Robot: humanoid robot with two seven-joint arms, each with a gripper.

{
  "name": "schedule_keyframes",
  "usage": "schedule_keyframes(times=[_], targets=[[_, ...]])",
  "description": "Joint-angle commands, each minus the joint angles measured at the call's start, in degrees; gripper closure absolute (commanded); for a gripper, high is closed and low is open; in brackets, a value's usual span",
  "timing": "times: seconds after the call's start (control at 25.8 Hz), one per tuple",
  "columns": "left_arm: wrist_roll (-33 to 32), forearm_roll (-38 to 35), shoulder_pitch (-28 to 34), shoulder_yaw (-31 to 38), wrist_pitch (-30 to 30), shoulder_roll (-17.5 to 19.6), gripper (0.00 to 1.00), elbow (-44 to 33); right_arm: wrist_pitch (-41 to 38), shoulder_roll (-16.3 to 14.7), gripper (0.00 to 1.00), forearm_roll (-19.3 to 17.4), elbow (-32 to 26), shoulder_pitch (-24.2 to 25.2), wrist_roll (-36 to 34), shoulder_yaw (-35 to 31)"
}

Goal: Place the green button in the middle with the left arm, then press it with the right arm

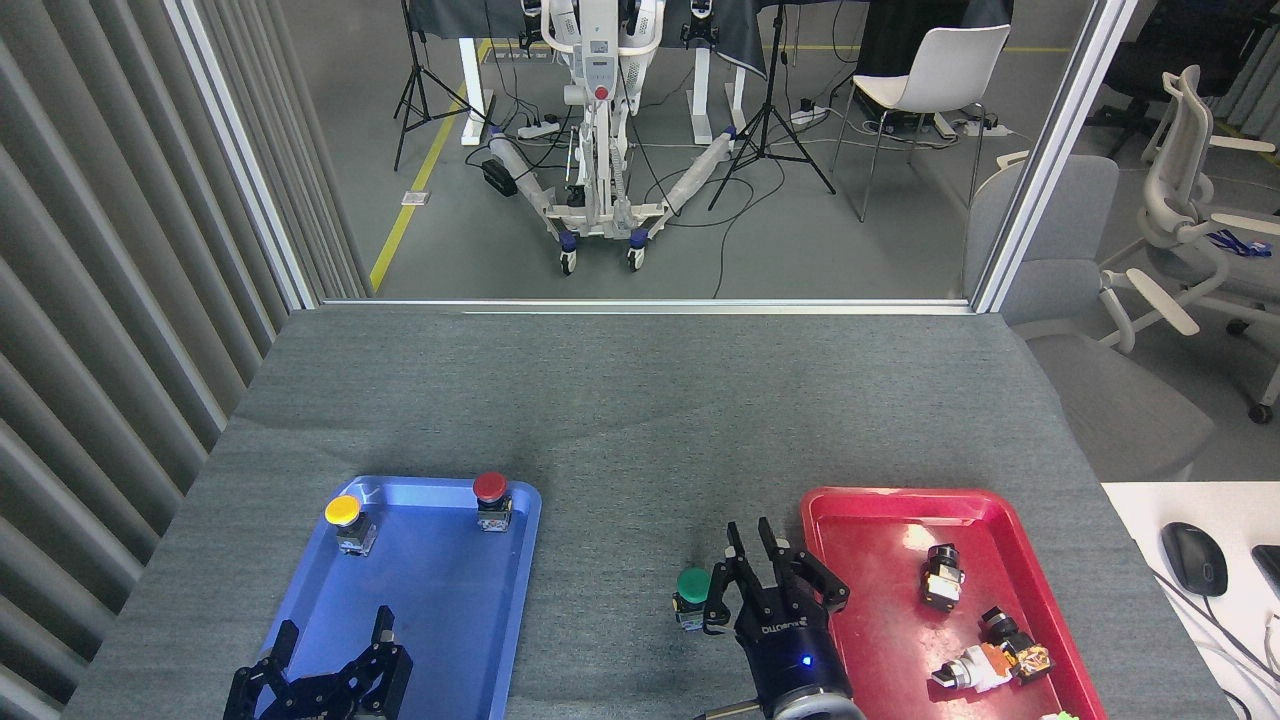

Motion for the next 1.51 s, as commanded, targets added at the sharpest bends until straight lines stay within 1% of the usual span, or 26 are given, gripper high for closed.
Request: schedule_keyframes(times=[0.0,0.12,0.27,0.43,0.66,0.77,0.89,1.32,1.47], targets=[[0.1,0.2,-0.6,-0.1,-0.4,-0.4,0.01,0.7,-1.0,-0.1,0.02,0.0,-3.2,2.2,0.0,-3.7],[0.5,-0.2,-0.2,-0.1,-0.1,-0.4,0.01,0.1,-2.8,-0.4,0.02,0.0,-4.3,3.9,0.0,-7.5],[4.0,-0.2,0.1,-0.2,-0.3,-0.1,0.01,0.0,-3.3,-1.0,0.02,-0.5,-5.5,5.7,0.0,-10.8],[4.2,-0.2,0.2,-0.2,-0.6,-0.1,0.01,0.0,-3.3,-1.3,0.02,-2.2,-7.0,6.7,-0.1,-12.2],[4.3,-0.1,-0.3,-0.2,-1.8,-0.2,0.01,-0.2,-3.6,-1.4,0.01,-2.3,-7.9,6.9,-4.0,-12.7],[4.4,-0.2,0.1,-0.2,-2.5,-0.3,0.01,-1.3,-4.5,-1.4,0.0,-2.3,-8.5,6.9,-4.1,-12.5],[6.0,-0.2,2.4,0.2,-2.3,-0.1,0.01,-5.7,-5.0,-1.4,0.0,-2.4,-8.6,7.1,-3.7,-12.4],[5.3,0.1,2.1,0.2,-3.0,0.2,0.01,-5.7,-5.0,-1.4,0.0,-2.5,-9.8,7.6,-3.5,-11.2],[4.9,0.5,1.5,0.2,-4.9,0.3,0.01,-5.5,-5.0,-1.4,0.0,-2.5,-9.7,7.7,-3.5,-10.9]])
